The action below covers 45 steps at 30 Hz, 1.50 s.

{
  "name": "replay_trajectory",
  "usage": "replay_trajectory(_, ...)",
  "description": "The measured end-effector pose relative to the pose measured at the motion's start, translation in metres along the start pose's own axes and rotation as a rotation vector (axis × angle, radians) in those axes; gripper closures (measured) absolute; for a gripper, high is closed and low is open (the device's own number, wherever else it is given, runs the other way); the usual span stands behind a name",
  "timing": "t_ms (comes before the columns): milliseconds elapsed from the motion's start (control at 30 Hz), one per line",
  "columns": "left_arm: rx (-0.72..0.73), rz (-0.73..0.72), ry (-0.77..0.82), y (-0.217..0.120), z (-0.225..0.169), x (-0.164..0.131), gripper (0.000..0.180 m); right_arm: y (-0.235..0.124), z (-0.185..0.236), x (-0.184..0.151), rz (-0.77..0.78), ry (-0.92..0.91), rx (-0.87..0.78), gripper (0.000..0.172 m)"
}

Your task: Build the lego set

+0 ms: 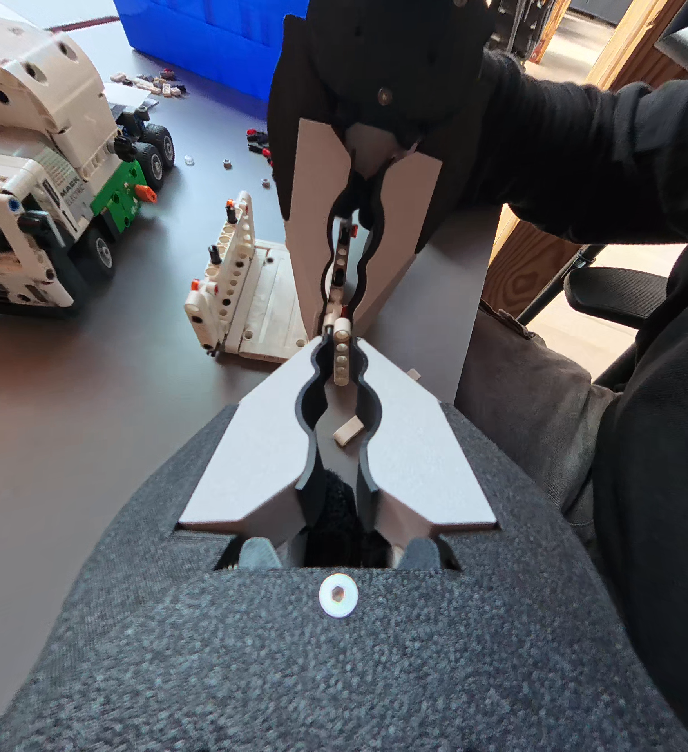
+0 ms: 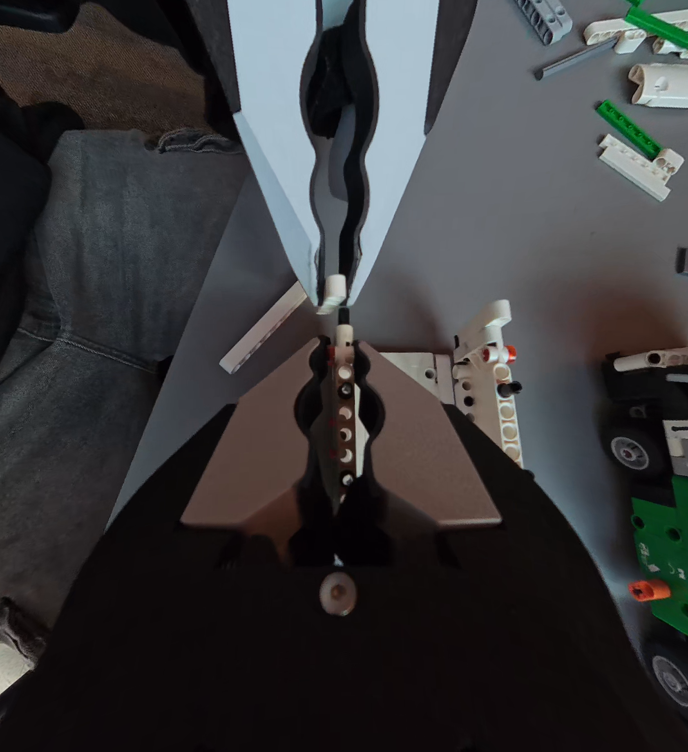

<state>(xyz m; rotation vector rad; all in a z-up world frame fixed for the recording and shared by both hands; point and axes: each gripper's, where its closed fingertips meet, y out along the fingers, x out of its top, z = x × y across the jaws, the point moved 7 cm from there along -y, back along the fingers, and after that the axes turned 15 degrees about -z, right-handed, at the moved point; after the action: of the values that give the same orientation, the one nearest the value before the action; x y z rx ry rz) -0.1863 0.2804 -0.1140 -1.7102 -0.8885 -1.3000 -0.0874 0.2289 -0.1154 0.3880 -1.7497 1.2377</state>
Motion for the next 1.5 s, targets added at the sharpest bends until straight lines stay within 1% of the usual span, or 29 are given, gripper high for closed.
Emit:
replay_trajectory(67, -0.007, -0.053, 0.003, -0.004, 0.000, 0.005, 0.174, -0.004, -0.002, 0.005, -0.030, 0.018, 0.002, 0.162)
replay_trajectory(133, -0.015, -0.104, 0.001, -0.008, 0.002, 0.009, 0.175, -0.012, -0.004, 0.012, -0.131, 0.072, 0.050, 0.163)
replay_trajectory(200, -0.051, -0.163, -0.039, -0.011, 0.004, 0.015, 0.175, -0.020, -0.007, 0.016, -0.222, 0.138, 0.095, 0.163)
replay_trajectory(300, -0.092, -0.175, -0.072, -0.011, 0.006, 0.016, 0.175, -0.021, -0.008, 0.017, -0.269, 0.213, 0.144, 0.163)
replay_trajectory(467, -0.087, -0.099, -0.025, -0.004, 0.003, 0.011, 0.174, -0.016, -0.005, 0.013, -0.234, 0.206, 0.150, 0.163)
replay_trajectory(800, -0.080, -0.103, -0.033, -0.003, 0.004, 0.011, 0.174, -0.016, -0.007, 0.013, -0.239, 0.202, 0.139, 0.163)
replay_trajectory(1133, -0.055, -0.018, 0.041, 0.005, 0.001, 0.004, 0.174, -0.010, -0.003, 0.007, -0.158, 0.125, 0.115, 0.164)
replay_trajectory(1300, -0.037, -0.029, 0.023, 0.006, 0.003, 0.005, 0.174, -0.011, -0.005, 0.007, -0.163, 0.116, 0.098, 0.163)
replay_trajectory(1400, -0.008, -0.089, -0.006, 0.007, 0.005, 0.010, 0.175, -0.016, -0.009, 0.009, -0.201, 0.134, 0.092, 0.164)
replay_trajectory(1500, 0.005, -0.106, 0.033, 0.005, 0.002, 0.012, 0.174, -0.020, -0.010, 0.010, -0.228, 0.146, 0.105, 0.164)
